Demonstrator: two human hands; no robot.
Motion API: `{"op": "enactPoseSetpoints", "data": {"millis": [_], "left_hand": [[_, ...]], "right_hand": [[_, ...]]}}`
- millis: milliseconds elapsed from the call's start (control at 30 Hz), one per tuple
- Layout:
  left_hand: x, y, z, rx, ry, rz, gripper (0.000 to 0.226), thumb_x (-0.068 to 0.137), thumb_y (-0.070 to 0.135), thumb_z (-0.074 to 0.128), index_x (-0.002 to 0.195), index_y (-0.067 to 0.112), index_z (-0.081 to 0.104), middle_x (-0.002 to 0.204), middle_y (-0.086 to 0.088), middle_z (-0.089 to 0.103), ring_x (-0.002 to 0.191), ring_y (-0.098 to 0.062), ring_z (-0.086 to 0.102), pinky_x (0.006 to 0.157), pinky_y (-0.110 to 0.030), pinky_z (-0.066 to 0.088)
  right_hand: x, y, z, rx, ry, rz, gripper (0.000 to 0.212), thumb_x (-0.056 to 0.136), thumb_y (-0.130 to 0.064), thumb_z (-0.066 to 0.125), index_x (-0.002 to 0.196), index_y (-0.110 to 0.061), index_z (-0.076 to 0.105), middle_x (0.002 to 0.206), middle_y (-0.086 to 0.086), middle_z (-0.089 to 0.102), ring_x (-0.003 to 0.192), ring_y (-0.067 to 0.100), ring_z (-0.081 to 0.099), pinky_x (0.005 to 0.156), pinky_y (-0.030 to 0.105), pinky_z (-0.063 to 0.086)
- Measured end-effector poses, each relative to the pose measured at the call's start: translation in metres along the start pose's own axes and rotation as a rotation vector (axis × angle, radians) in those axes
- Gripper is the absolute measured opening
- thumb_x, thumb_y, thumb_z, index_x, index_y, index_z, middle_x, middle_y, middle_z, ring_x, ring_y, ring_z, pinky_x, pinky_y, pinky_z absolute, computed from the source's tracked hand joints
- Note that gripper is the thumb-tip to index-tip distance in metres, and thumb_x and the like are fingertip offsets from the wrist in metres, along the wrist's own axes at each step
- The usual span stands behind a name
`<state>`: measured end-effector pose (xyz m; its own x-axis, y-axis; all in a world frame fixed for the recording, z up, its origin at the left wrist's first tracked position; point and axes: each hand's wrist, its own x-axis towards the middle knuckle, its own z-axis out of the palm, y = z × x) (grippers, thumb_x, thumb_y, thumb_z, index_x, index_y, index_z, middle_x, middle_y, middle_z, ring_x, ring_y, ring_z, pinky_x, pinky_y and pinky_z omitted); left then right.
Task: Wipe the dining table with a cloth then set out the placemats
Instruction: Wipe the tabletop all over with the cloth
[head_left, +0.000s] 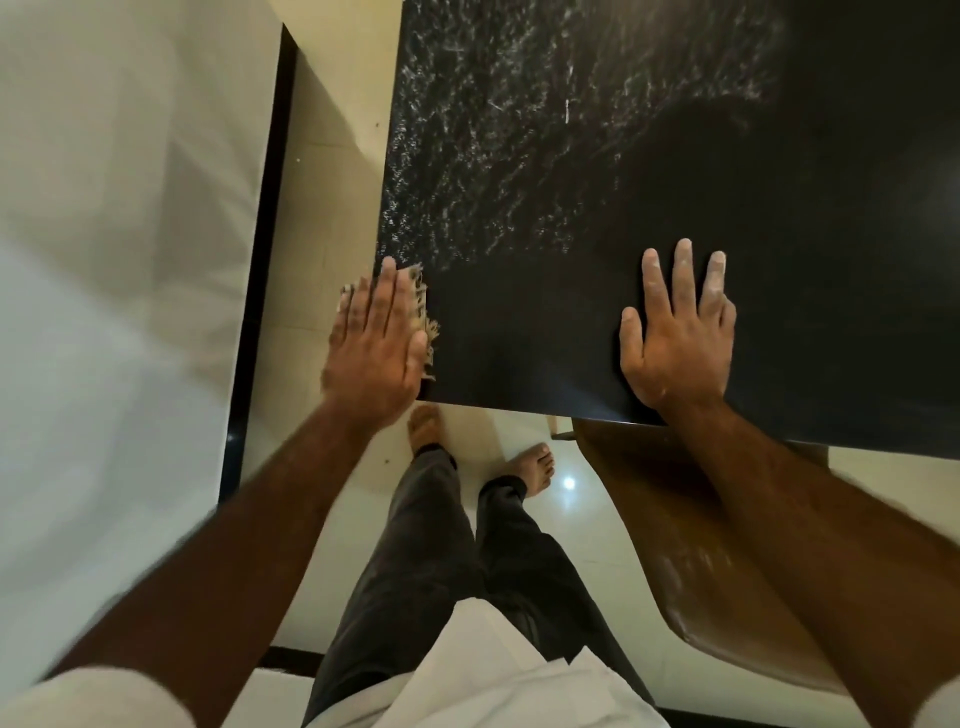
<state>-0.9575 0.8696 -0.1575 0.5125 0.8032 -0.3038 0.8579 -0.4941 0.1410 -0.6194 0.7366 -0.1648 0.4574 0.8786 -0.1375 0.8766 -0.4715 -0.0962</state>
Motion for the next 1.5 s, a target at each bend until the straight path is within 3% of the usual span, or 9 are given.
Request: {"op": "enactPoseSetpoints", "data": {"millis": [133, 333, 567, 733, 867, 1033, 1233, 1500], "left_hand": [[0.039, 0.027, -0.006, 0.007, 0.060, -0.021, 0.077, 0.114, 0.047, 0.021, 0.177, 0.012, -0.006, 0.186, -0.013, -0.012, 0.172, -0.033, -0.008, 0.139, -0.059, 0.007], [-0.006, 0.062, 0.009, 0.024, -0.050, 0.264, 0.079, 0.115, 0.049, 0.026, 0.177, 0.013, -0.007, 0.185, -0.010, -0.017, 0.172, -0.030, -0.012, 0.137, -0.058, 0.010], [-0.011, -0.016, 0.003, 0.022, -0.076, 0.112, 0.078, 0.113, 0.051, 0.013, 0.177, 0.012, -0.005, 0.185, -0.011, -0.018, 0.172, -0.032, -0.012, 0.139, -0.059, 0.008], [0.062, -0.016, -0.014, 0.008, 0.012, 0.049, 0.078, 0.114, 0.048, 0.024, 0.177, 0.011, -0.005, 0.185, -0.013, -0.015, 0.172, -0.034, -0.012, 0.139, -0.058, 0.004], [0.083, 0.010, -0.016, 0.031, 0.014, 0.167, 0.080, 0.114, 0.047, 0.026, 0.176, 0.008, -0.007, 0.185, -0.015, -0.016, 0.172, -0.034, -0.010, 0.138, -0.059, 0.006], [0.042, 0.007, -0.009, 0.069, -0.089, 0.343, 0.082, 0.116, 0.050, 0.026, 0.175, 0.010, -0.015, 0.183, -0.012, -0.024, 0.171, -0.030, -0.017, 0.139, -0.056, 0.003], [0.036, -0.049, -0.009, 0.085, -0.106, 0.246, 0.079, 0.115, 0.047, 0.024, 0.176, 0.011, -0.012, 0.184, -0.012, -0.022, 0.172, -0.031, -0.015, 0.140, -0.056, 0.005], [0.125, 0.003, -0.025, 0.051, -0.009, 0.089, 0.077, 0.115, 0.046, 0.019, 0.176, 0.008, -0.009, 0.185, -0.014, -0.018, 0.172, -0.031, -0.014, 0.139, -0.056, 0.004]], "right_hand": [[-0.001, -0.001, 0.000, -0.001, -0.009, 0.004, 0.072, 0.114, -0.052, 0.038, 0.179, -0.029, 0.014, 0.187, 0.008, 0.004, 0.172, 0.042, 0.002, 0.130, 0.062, 0.026], [0.000, -0.003, -0.002, 0.005, -0.015, 0.021, 0.071, 0.114, -0.053, 0.034, 0.179, -0.029, 0.015, 0.188, 0.006, 0.003, 0.173, 0.040, 0.001, 0.131, 0.063, 0.025], [0.003, -0.004, -0.002, 0.003, -0.014, 0.028, 0.073, 0.113, -0.055, 0.033, 0.179, -0.029, 0.017, 0.188, 0.007, 0.005, 0.173, 0.040, 0.002, 0.129, 0.063, 0.028], [0.004, -0.005, 0.000, -0.010, -0.022, 0.038, 0.073, 0.112, -0.054, 0.034, 0.179, -0.028, 0.018, 0.188, 0.006, 0.005, 0.173, 0.040, 0.003, 0.127, 0.063, 0.031], [0.005, -0.007, -0.001, -0.002, -0.026, 0.046, 0.074, 0.111, -0.053, 0.035, 0.178, -0.027, 0.020, 0.187, 0.007, 0.006, 0.173, 0.040, 0.003, 0.125, 0.064, 0.032], [0.006, -0.009, -0.003, 0.006, -0.038, 0.073, 0.074, 0.110, -0.053, 0.035, 0.178, -0.026, 0.022, 0.187, 0.007, 0.007, 0.173, 0.039, 0.003, 0.126, 0.064, 0.031], [0.009, -0.010, -0.004, 0.014, -0.051, 0.089, 0.075, 0.108, -0.053, 0.037, 0.177, -0.026, 0.024, 0.187, 0.007, 0.008, 0.173, 0.039, 0.004, 0.127, 0.065, 0.030], [0.007, -0.005, -0.003, -0.001, -0.045, 0.080, 0.075, 0.108, -0.053, 0.039, 0.177, -0.026, 0.025, 0.187, 0.007, 0.010, 0.172, 0.040, 0.007, 0.125, 0.063, 0.033]]}}
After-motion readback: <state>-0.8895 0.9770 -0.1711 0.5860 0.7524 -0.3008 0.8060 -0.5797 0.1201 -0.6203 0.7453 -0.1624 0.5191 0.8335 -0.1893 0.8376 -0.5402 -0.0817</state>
